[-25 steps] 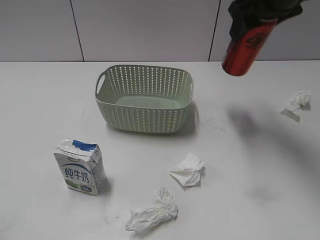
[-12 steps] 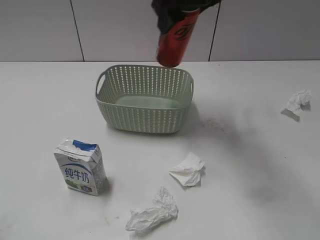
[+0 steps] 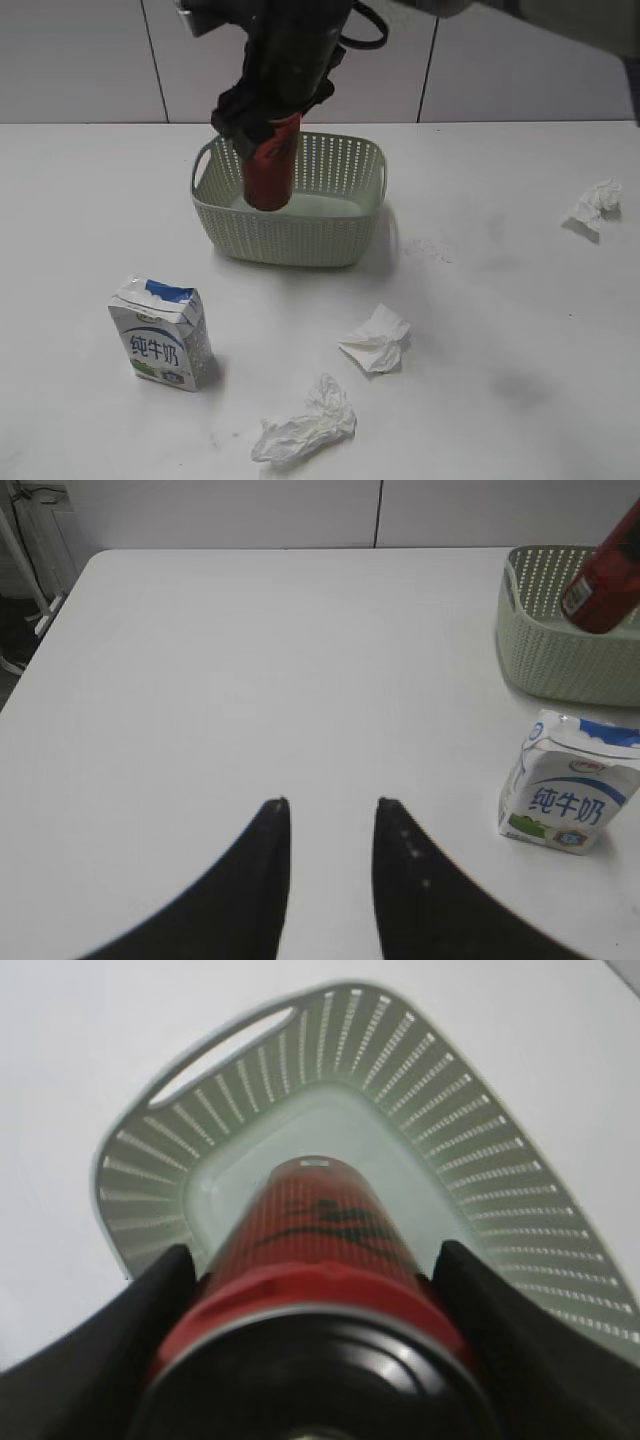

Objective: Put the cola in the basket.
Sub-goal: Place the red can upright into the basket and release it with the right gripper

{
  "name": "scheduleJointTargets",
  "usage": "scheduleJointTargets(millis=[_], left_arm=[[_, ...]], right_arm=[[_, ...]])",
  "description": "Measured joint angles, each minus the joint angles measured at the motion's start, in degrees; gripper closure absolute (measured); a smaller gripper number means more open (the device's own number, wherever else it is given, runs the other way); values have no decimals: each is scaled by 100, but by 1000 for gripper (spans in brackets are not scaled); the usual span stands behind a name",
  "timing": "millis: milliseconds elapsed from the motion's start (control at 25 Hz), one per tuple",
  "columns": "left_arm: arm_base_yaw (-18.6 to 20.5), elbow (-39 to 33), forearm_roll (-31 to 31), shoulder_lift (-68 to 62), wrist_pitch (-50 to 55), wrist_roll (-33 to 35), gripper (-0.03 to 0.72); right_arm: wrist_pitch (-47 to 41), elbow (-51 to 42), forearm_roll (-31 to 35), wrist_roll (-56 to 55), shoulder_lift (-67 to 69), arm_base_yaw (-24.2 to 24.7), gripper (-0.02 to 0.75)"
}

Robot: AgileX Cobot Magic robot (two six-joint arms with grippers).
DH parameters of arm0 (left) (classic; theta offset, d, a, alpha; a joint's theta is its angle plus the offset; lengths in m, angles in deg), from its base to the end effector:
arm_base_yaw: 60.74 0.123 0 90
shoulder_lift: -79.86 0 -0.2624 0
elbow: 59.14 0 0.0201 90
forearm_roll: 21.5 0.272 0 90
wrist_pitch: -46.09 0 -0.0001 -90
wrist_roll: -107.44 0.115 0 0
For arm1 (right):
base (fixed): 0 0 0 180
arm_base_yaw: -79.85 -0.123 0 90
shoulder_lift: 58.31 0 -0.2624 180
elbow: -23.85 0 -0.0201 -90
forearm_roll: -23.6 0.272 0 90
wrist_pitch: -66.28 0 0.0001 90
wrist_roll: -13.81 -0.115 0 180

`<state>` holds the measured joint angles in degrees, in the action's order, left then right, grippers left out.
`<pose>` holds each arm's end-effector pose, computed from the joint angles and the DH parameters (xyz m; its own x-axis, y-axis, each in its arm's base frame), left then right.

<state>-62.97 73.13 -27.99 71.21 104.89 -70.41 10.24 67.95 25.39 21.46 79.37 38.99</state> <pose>0.0592 -0.0134 0.2813 -0.4252 -0.0047 -0.9051 0.1172 0.9913 -0.0602 0.3950 0.3456 0.2035 -0.5711 -0.6471 -0.5051 -0.7350 0.6771 -0.0364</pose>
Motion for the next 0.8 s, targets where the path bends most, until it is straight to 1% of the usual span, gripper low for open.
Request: scheduleJointTargets(millis=[400,800], left_arm=[[0,0,0,0,0,0,459],[0,0,0,0,0,0,459]], right_arm=[[130,0,-54,19,519,5,219],[179,0,-54,29,547,5,219]])
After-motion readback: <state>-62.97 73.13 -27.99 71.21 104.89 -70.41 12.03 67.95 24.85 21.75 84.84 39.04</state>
